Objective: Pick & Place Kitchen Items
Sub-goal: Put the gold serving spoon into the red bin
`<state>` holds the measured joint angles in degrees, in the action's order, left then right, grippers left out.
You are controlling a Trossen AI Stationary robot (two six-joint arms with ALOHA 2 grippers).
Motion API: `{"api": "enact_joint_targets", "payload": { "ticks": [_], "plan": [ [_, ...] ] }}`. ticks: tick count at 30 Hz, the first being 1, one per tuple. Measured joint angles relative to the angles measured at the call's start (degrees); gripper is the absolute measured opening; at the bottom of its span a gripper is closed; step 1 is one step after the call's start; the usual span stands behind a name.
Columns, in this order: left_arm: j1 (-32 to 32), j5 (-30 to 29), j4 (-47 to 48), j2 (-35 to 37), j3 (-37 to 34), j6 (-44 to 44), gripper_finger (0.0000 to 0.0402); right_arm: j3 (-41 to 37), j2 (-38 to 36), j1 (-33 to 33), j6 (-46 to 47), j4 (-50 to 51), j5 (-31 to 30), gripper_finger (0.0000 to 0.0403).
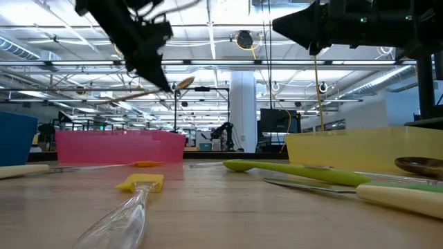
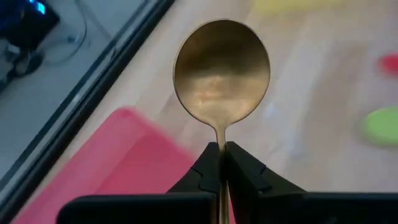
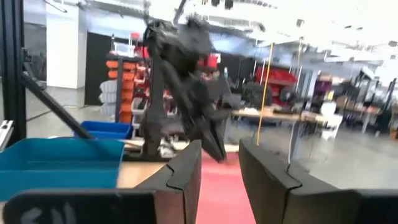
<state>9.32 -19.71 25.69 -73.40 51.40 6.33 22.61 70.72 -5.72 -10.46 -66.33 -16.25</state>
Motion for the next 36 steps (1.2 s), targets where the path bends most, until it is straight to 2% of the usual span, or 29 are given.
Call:
{"api": "enact_joint_targets", "payload": {
  "ticks": [2,8,12,16,23,28,33,36],
  "plan": [
    [4.54,2.54,2.16,-0.24,-0.07,-4.2,0.0007,0.02,-0.02,0.0,-1.31,-1.91,-0.02,0.01],
    [14.74,4.5,1.51,-0.62,0.0,-15.91,0.0013,0.02,0.0,0.0,-4.1,-2.91,-0.07,0.01],
    [21.03,7.25,3.98,-0.64,-0.1,-18.67,0.0007,0.02,0.0,0.0,-4.19,-2.88,-0.07,0.01],
    [25.59,11.74,4.53,-1.9,-2.08,-22.22,0.0019,0.02,0.0,0.33,-5.23,-2.93,-0.05,0.01],
    [28.29,12.83,4.47,-8.43,-3.72,-27.8,0.0007,0.02,0.0,0.48,-1.87,-1.01,0.0,0.01],
    [29.19,12.68,1.55,-15.25,-3.63,-31.46,0.0026,0.01,0.0,0.48,-1.46,-0.28,-0.07,0.01],
    [29.92,12.6,0.74,-20.77,-3.32,-31.95,0.0018,0.02,-0.02,0.48,1.13,0.2,-0.08,0.01],
    [29.92,11.65,0.43,-21.72,-3.08,-32.0,0.0015,0.0,-0.02,0.48,1.33,1.78,-0.11,0.01]
  ]
}}
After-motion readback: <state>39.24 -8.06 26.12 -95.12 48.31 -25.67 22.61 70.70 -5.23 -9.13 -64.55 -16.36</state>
